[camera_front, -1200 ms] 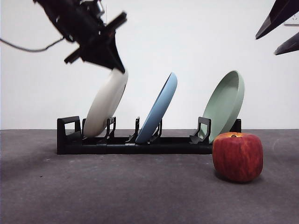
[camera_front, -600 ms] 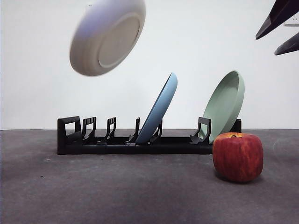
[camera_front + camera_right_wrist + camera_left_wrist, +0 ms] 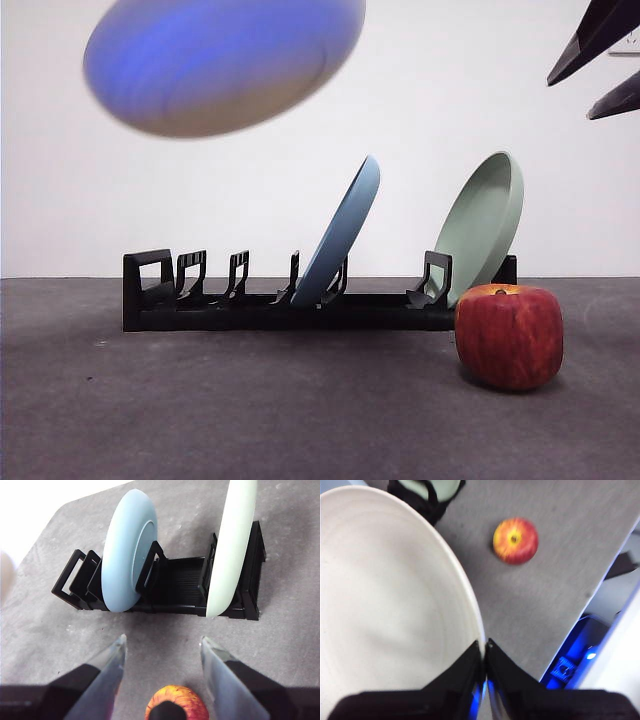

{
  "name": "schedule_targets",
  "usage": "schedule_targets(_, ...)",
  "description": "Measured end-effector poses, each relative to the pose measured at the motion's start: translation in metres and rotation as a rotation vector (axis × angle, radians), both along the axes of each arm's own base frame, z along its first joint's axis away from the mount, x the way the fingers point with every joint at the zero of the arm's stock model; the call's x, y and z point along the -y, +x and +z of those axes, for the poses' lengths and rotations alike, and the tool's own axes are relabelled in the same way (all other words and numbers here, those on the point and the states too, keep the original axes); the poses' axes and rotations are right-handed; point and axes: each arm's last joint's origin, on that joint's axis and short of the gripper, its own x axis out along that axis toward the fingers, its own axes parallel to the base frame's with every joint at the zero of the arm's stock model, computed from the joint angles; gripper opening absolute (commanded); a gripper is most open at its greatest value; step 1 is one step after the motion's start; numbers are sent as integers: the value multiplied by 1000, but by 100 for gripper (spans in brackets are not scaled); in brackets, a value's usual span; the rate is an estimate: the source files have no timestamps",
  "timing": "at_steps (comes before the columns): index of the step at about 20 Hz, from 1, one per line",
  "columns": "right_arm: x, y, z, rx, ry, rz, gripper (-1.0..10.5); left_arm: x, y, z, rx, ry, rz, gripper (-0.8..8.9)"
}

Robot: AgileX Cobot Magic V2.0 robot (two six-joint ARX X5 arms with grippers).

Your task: Take the yellow plate from the plate rack,put the plate on the table,take the apple from the table,put the apple in the plate

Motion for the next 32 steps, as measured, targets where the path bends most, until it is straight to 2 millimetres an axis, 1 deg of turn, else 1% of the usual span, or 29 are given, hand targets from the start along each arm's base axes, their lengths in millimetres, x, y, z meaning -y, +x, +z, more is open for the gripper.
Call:
schedule_targets(4,0,0,0,0,0,0,252,16,-1,-53,-14,6,10,-9)
schedule_targets(8,0,0,0,0,0,0,252,22,2,-104,-25,6,27,-9)
schedule_targets(10,0,0,0,0,0,0,252,24,3,-125,-40,28,33,-9)
schedule_targets(13,0,0,0,0,0,0,252,32,8,-147,-59,64,33,-9)
schedule_targets(17,0,0,0,0,0,0,252,45,14,-168,-62,80,25,-9)
schedule_targets(20,0,0,0,0,0,0,252,50,17,-182,-72,122,13,-9)
schedule_targets(21,0,0,0,0,0,0,252,51,18,-185,-76,133,9,-8)
schedule_targets(24,0,0,0,0,0,0,253,51,17,-186,-88,132,-5,1)
schedule_targets(25,0,0,0,0,0,0,253,51,17,-186,-98,127,-10,44)
schedule_targets(27,0,0,0,0,0,1,254,52,17,-186,-113,118,-18,247)
schedule_targets(29,0,0,0,-1,0,1,262,52,17,-186,-115,117,-19,260)
schedule_targets(31,-2,-1,6,-13,-3,10,264,52,17,-186,-115,116,-17,260)
schedule_targets(32,-3,-2,10,-16,-10,21,296,51,17,-186,-115,113,-14,260)
